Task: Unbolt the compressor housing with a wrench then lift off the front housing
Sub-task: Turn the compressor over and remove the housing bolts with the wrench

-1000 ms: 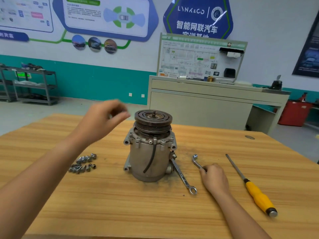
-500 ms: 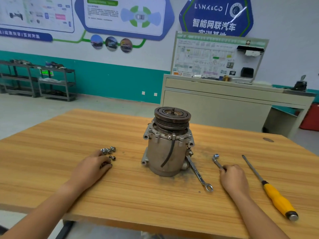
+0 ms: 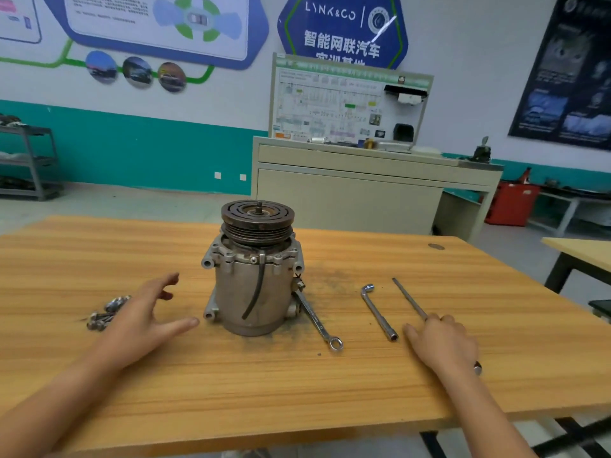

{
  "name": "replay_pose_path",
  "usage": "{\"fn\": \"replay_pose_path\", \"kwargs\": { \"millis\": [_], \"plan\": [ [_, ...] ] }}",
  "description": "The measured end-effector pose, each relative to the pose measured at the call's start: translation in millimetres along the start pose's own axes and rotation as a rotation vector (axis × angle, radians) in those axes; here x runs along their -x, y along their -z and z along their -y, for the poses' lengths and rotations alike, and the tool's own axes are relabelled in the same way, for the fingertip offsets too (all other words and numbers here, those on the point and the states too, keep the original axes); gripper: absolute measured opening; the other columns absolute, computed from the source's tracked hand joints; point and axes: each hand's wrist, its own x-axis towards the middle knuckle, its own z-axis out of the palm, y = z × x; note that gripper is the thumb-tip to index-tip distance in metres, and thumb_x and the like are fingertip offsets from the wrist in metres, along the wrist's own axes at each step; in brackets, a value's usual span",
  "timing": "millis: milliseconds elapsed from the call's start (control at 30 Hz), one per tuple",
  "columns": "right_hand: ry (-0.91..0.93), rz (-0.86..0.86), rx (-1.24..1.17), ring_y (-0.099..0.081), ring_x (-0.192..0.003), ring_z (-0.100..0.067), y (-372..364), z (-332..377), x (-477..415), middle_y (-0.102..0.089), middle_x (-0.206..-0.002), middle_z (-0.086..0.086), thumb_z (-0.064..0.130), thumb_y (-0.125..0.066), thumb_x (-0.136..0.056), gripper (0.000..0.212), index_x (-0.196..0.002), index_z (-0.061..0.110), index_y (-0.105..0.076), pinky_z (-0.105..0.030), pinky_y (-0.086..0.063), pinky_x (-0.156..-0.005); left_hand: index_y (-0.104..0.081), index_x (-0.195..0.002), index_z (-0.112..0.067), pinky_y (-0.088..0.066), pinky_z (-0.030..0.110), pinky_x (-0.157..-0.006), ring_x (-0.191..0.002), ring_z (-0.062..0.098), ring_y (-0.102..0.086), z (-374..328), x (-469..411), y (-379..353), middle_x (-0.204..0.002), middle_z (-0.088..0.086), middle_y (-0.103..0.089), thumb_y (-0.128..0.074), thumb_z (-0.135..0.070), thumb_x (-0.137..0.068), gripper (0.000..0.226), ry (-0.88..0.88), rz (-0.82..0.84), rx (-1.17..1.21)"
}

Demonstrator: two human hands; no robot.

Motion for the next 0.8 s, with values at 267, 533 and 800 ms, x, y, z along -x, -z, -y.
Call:
{"fn": "replay_pose_path", "kwargs": {
  "millis": [267,533,800],
  "plan": [
    [0.066,0.172,-0.02,-0.061,-0.088,-0.025,19,-51,9,-0.064,-0.092,-0.008,0.044,-0.042,-0.093,0.035,-0.085,0.013,-0.055,-0.028,-0.042,-0.065,-0.02,-0.145,-0.023,-0.032,0.026,-0.106,-0.127,0.007,-0.04,-51,-24,-65,-0.138,-0.01,-0.04,-0.088,-0.028,-0.055,0.113,0.051,0.087,0.442],
    [0.175,0.382,-0.829,-0.054,-0.038,-0.018,91,-12,98,-0.059,-0.048,-0.007,0.038,-0.052,-0.089,0.016,-0.084,0.025,-0.061,-0.024,-0.04,-0.042,-0.021,-0.144,-0.034,-0.036,0.023,-0.096,-0.118,-0.001,-0.042,-39,-25,-48,-0.138,-0.017,-0.04,-0.075,-0.067,-0.054,0.11,0.13,0.135,0.56],
    [0.204,0.483,-0.82,-0.052,-0.048,-0.009,108,25,141,-0.054,-0.053,0.002,0.033,-0.053,-0.086,0.018,-0.073,0.027,-0.065,-0.028,-0.043,-0.056,-0.039,-0.14,-0.016,-0.03,0.036,-0.104,-0.128,0.023,-0.043,-37,-55,-63,-0.142,0.007,-0.046,-0.011,-0.053,-0.098,0.063,0.452,-0.013,0.658]
  ]
}}
